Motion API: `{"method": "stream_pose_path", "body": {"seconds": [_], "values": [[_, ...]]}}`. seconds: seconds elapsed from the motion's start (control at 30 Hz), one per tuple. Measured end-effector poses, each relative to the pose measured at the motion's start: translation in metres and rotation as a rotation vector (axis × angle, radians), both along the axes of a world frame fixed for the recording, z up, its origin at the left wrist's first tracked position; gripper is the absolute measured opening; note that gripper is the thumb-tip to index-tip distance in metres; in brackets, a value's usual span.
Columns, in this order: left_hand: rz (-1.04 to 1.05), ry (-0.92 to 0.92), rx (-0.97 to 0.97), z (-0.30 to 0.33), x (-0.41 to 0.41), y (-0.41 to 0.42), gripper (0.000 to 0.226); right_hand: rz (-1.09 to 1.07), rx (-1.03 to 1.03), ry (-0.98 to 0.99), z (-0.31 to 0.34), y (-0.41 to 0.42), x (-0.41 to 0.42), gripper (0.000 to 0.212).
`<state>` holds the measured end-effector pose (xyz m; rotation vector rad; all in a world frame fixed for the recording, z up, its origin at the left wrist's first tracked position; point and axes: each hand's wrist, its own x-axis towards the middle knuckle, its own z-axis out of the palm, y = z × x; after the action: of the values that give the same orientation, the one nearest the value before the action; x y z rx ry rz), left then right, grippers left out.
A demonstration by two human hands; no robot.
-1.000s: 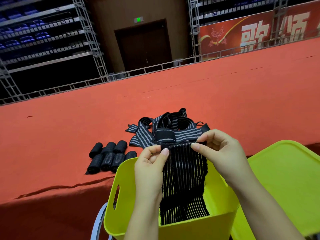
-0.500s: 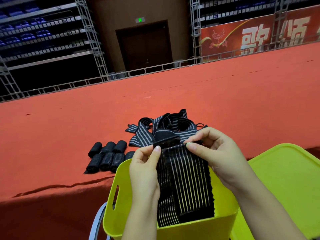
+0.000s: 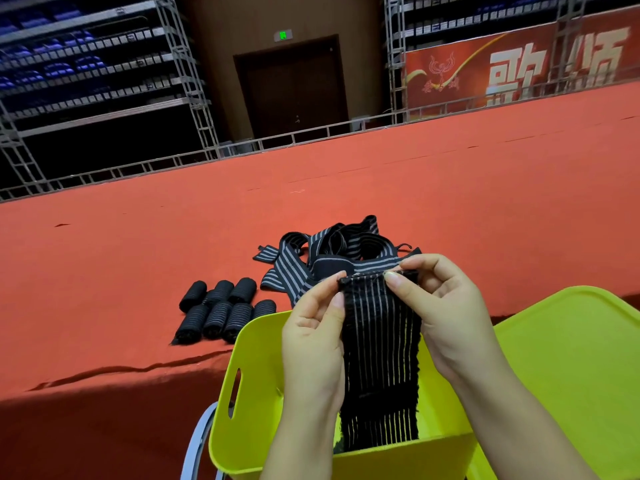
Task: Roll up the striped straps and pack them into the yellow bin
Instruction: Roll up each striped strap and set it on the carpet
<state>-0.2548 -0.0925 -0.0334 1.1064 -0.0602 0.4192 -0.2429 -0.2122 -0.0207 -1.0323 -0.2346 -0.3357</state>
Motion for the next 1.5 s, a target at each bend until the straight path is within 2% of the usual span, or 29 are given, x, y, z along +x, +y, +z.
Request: {"method": "stream_pose_path", "body": {"seconds": [0.17, 0.33, 0.4, 0.47, 0.53, 0.83, 1.07, 1.13, 1.27, 1.37, 1.5], "values": [[-0.005, -0.032, -0.011, -0.001, -0.002, -0.004, 0.031, -0.046, -0.022, -0.039, -0.001, 0.001, -0.002, 0.021], [-0.089, -0.032, -0.072, 0.000, -0.007, -0.003, 0.017, -0.086, -0.066, -0.071, -0.004, 0.003, -0.003, 0.021], [-0.126, -0.047, -0.081, 0.000, -0.009, -0.002, 0.028, -0.099, -0.072, -0.081, -0.004, 0.004, -0.003, 0.021], [-0.089, -0.061, -0.049, -0.001, -0.007, -0.002, 0.048, -0.105, -0.066, -0.085, -0.003, 0.005, -0.004, 0.021], [-0.035, -0.061, -0.048, -0.003, -0.005, -0.002, 0.059, -0.109, -0.061, -0.089, -0.003, 0.007, -0.005, 0.021], [-0.070, -0.079, -0.071, -0.003, -0.003, -0.003, 0.062, -0.113, -0.059, -0.077, -0.005, 0.008, -0.008, 0.023], [-0.047, -0.117, -0.112, -0.003, 0.001, 0.009, 0.058, -0.270, -0.207, -0.037, -0.004, 0.000, -0.006, 0.025], [-0.057, -0.120, -0.112, -0.003, 0.001, 0.010, 0.057, -0.242, -0.205, -0.029, -0.004, -0.001, -0.006, 0.027], [-0.056, -0.114, -0.097, -0.003, 0.001, 0.009, 0.052, -0.126, -0.151, -0.044, -0.003, 0.000, -0.007, 0.014], [-0.104, -0.095, -0.078, 0.001, 0.000, 0.011, 0.029, -0.106, -0.120, -0.070, -0.001, -0.003, -0.009, 0.017], [-0.218, -0.036, 0.021, 0.010, -0.002, 0.013, 0.030, -0.080, -0.101, -0.103, 0.002, -0.004, -0.012, 0.016]]}}
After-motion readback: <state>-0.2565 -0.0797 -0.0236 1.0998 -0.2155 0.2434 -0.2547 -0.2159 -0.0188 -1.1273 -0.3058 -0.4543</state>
